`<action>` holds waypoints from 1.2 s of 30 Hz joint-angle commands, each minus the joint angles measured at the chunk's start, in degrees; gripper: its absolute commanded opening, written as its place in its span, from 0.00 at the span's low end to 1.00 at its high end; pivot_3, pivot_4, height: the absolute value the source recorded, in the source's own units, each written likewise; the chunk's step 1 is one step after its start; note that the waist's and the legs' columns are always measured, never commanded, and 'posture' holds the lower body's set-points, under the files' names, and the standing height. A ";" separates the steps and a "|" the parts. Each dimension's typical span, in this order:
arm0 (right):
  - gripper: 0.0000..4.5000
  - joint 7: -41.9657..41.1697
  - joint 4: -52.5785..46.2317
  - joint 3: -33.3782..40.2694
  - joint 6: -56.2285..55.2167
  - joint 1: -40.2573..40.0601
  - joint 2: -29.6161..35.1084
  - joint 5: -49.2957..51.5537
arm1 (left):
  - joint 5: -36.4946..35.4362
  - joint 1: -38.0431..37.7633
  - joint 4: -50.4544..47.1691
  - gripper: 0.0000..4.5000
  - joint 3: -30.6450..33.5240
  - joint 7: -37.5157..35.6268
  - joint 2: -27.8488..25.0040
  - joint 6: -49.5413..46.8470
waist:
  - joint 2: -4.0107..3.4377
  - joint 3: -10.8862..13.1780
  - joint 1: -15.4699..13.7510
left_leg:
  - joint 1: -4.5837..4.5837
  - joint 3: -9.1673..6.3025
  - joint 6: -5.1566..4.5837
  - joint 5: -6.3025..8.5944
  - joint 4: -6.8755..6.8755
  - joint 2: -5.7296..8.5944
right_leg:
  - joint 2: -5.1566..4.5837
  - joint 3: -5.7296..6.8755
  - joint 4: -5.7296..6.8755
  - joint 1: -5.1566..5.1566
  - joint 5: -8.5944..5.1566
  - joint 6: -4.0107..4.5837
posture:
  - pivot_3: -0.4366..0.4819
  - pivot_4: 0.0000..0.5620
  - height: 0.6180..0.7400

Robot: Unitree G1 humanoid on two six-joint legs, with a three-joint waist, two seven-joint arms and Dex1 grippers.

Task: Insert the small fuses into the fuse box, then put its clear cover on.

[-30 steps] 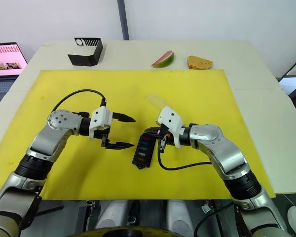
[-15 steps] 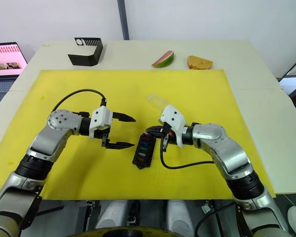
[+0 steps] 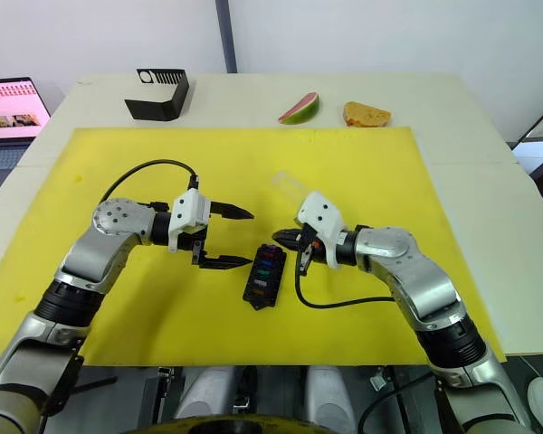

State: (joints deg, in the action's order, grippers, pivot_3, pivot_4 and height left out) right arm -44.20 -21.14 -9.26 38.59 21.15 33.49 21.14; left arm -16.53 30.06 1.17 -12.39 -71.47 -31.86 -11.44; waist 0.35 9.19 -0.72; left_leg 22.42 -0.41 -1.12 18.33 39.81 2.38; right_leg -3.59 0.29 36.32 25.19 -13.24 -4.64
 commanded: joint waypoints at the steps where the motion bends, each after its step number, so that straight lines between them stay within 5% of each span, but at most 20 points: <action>1: 0.01 3.04 -3.58 7.12 2.74 1.05 0.24 2.92 | -4.70 0.98 -3.06 1.00 4.43 2.38 -0.04 -5.74 | 0.00 0.00 0.01 | 0.00 0.00 0.00 0.00 0.00 0.00 | 0.00 0.00 0.00 0.00 0.00 0.00 | 0.48 0.27 1.00; 4: 0.20 5.89 -6.69 14.83 8.75 -2.28 2.32 5.92 | -10.08 -2.53 -7.47 1.00 9.35 5.91 -1.27 -13.65 | 0.00 0.00 0.01 | 0.01 -0.01 -0.01 0.01 0.00 -0.01 | 0.00 -0.01 0.00 0.02 0.00 0.00 | 0.48 0.27 1.00; 11: 0.99 10.54 -15.15 25.95 17.43 -10.68 4.74 10.82 | -15.18 -12.67 -14.25 1.00 19.79 12.47 -5.72 -20.84 | -0.01 0.00 0.13 | 0.00 -0.02 -0.06 0.05 -0.04 -0.04 | -0.03 -0.03 -0.01 0.02 0.00 0.00 | 0.48 0.27 1.00; 19: 0.99 15.27 -13.16 20.94 17.25 -8.37 1.88 9.76 | -15.93 -13.61 -16.05 1.00 20.49 16.12 -5.28 -20.64 | -0.01 0.00 0.02 | -0.03 -0.01 -0.09 0.07 -0.04 -0.04 | -0.07 -0.02 -0.07 -0.07 0.00 0.01 | 0.48 0.27 1.00; 24: 0.99 20.06 -3.05 9.25 15.82 2.04 -3.34 3.16 | -17.16 -15.35 -20.88 1.00 19.54 19.65 -3.45 -22.47 | -0.02 -0.01 0.76 | -0.03 0.00 0.13 -0.05 -0.12 -0.05 | -0.05 -0.03 -0.02 0.05 0.00 0.01 | 0.48 0.27 1.00; 36: 0.99 21.86 18.84 0.89 8.86 15.93 -11.52 -5.48 | -18.24 -21.48 -31.11 1.00 20.02 28.22 -2.66 -24.20 | -0.02 -0.01 1.47 | -0.02 0.00 0.36 -0.18 -0.24 -0.03 | -0.05 -0.03 -0.08 0.08 0.00 0.01 | 0.48 0.27 1.00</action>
State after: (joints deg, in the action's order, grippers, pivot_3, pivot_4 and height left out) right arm -22.37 -3.09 -8.65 49.85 34.85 22.48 16.96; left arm -34.42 8.65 -27.83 6.58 -44.07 -34.37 -36.17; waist 0.33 9.18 0.75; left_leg 22.40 -0.40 -0.76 18.14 39.56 2.35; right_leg -3.64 0.26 36.24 25.28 -13.24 -4.62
